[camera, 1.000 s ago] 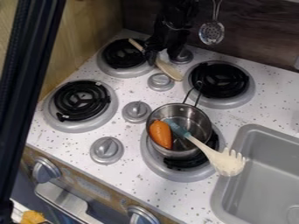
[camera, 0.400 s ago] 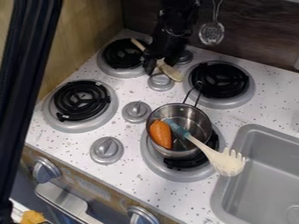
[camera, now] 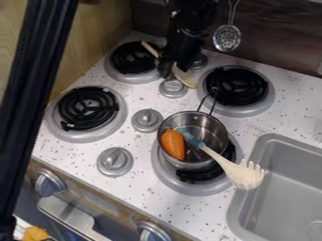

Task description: Take the object to put on the right

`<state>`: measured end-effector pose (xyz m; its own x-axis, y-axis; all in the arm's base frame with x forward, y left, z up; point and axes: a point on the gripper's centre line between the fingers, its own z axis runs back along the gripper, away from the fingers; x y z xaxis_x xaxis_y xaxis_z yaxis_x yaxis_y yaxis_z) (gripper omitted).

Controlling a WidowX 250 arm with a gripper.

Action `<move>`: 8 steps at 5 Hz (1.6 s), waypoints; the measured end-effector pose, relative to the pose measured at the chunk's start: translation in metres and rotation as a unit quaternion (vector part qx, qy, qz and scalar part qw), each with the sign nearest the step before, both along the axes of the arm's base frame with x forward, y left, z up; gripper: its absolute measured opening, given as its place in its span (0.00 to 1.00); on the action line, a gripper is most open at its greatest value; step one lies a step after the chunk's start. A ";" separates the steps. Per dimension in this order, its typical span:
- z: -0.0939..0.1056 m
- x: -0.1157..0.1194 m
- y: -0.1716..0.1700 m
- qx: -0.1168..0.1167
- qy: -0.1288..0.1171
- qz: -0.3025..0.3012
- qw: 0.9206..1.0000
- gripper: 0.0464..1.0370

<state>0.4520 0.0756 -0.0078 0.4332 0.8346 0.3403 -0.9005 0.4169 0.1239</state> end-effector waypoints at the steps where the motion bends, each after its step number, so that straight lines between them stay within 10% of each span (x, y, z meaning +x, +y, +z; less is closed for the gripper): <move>1: 0.000 0.001 0.000 0.003 -0.002 0.000 1.000 0.37; 8: 0.046 -0.046 0.011 0.063 -0.087 0.060 0.992 0.06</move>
<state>0.4060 0.0868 0.0383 0.2585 0.8231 0.5056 -0.9551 0.2963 0.0060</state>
